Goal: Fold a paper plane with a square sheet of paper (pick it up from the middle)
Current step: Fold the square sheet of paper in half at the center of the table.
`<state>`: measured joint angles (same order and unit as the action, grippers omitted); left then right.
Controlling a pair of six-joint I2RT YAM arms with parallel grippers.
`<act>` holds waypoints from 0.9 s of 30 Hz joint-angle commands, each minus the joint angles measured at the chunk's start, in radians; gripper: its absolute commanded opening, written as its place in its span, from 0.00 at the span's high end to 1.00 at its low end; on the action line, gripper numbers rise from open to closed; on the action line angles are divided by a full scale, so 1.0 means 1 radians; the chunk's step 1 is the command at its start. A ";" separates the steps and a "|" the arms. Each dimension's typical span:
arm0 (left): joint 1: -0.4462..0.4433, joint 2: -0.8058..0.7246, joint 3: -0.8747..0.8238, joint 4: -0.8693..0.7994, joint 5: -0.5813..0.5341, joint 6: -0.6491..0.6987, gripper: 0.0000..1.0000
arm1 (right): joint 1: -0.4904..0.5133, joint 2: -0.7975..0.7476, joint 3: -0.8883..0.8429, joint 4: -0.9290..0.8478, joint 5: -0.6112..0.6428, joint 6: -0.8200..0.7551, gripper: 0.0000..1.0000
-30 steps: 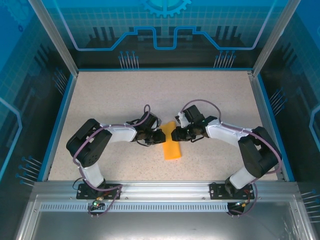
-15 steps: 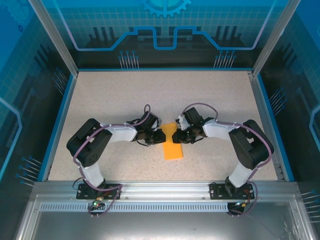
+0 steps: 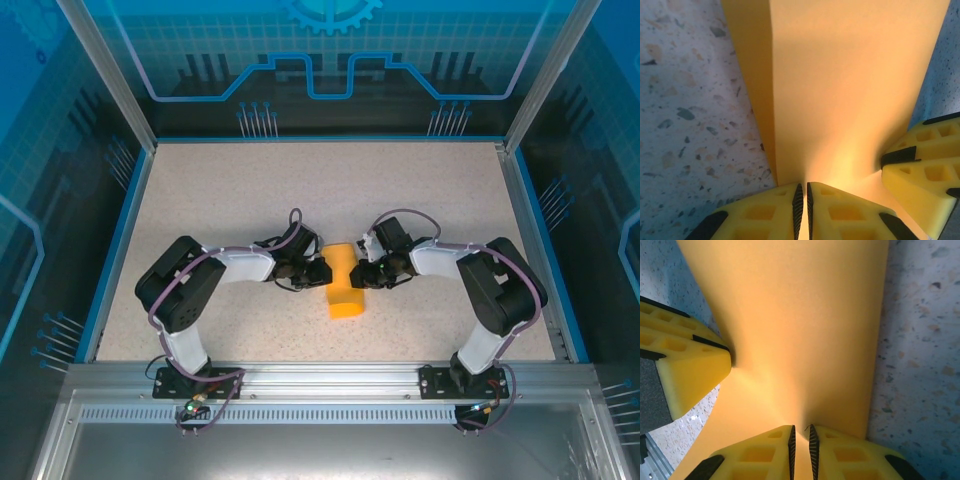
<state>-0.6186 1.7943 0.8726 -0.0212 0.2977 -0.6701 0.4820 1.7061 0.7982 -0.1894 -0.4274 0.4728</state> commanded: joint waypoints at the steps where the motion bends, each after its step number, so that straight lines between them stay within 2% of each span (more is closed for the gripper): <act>1: -0.008 0.056 -0.006 -0.074 -0.054 0.040 0.84 | -0.019 0.005 -0.017 -0.021 0.004 -0.018 0.81; 6: -0.008 0.060 -0.002 -0.081 -0.051 0.046 0.84 | -0.019 -0.045 0.018 -0.016 -0.016 0.006 0.81; 13: -0.007 0.053 0.000 -0.088 -0.055 0.050 0.84 | -0.019 0.015 0.052 0.048 -0.057 0.042 0.81; 27: -0.007 0.042 -0.002 -0.107 -0.065 0.063 0.84 | -0.052 0.105 0.065 0.027 0.009 0.005 0.81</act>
<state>-0.6186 1.7992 0.8822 -0.0319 0.3004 -0.6441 0.4568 1.7771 0.8597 -0.1459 -0.4553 0.4969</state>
